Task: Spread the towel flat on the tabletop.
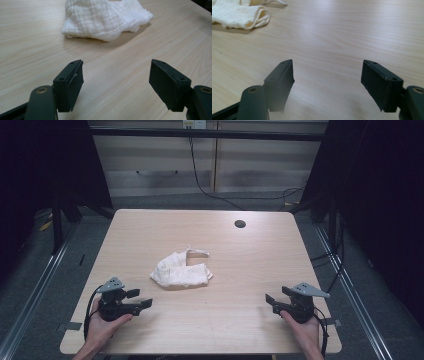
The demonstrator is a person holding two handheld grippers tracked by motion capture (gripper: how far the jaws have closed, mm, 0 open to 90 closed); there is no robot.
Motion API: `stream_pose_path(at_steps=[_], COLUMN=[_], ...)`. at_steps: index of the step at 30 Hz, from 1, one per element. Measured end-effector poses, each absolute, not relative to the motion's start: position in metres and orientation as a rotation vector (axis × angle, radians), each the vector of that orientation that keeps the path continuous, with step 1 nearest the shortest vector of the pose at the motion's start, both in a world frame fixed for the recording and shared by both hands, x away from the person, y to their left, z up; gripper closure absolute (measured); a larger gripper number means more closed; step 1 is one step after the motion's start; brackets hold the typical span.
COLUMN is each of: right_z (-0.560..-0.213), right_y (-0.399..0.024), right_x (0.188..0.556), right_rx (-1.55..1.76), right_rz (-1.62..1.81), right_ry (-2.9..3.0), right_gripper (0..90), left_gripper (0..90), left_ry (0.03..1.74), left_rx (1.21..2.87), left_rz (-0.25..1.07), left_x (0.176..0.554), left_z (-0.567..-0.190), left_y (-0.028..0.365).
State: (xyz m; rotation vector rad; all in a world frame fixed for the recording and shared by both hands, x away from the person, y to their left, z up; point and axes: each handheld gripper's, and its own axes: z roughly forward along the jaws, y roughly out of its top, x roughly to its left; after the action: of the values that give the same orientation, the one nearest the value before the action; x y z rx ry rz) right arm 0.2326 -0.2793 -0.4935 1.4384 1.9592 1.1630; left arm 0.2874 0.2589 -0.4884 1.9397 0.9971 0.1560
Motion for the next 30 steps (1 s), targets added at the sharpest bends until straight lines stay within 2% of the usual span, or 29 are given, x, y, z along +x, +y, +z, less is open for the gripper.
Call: stream_pose_path(at_steps=[4,8,14,22,24,30], right_z=[-0.493,-0.492,-0.493,-0.485,-0.484,-0.487], right_y=[-0.278,-0.279,-0.274,-0.264,-0.262,-0.260], right_x=[0.231,0.231,0.233,0.225,0.223,0.230], right_rx=[1.456,1.462,1.457,1.400,1.384,1.373], right_rz=[1.172,1.183,1.175,1.214,1.229,1.250], right_ry=[1.967,1.960,2.035,2.103,2.112,2.143], right_gripper=[27.8,29.0,31.6,35.1,35.2,34.4], left_gripper=[25.9,29.1,30.8,34.5,37.5,35.8], left_ry=[0.991,0.968,0.967,0.951,0.946,0.950], left_rx=[1.960,2.002,1.979,1.972,1.981,1.997], left_rz=[0.164,0.157,0.144,0.194,0.211,0.219], left_x=[0.288,0.291,0.293,0.294,0.298,0.324], left_z=[-0.488,-0.489,-0.487,-0.475,-0.473,-0.464], left_y=[0.258,0.255,0.254,0.252,0.249,0.238])
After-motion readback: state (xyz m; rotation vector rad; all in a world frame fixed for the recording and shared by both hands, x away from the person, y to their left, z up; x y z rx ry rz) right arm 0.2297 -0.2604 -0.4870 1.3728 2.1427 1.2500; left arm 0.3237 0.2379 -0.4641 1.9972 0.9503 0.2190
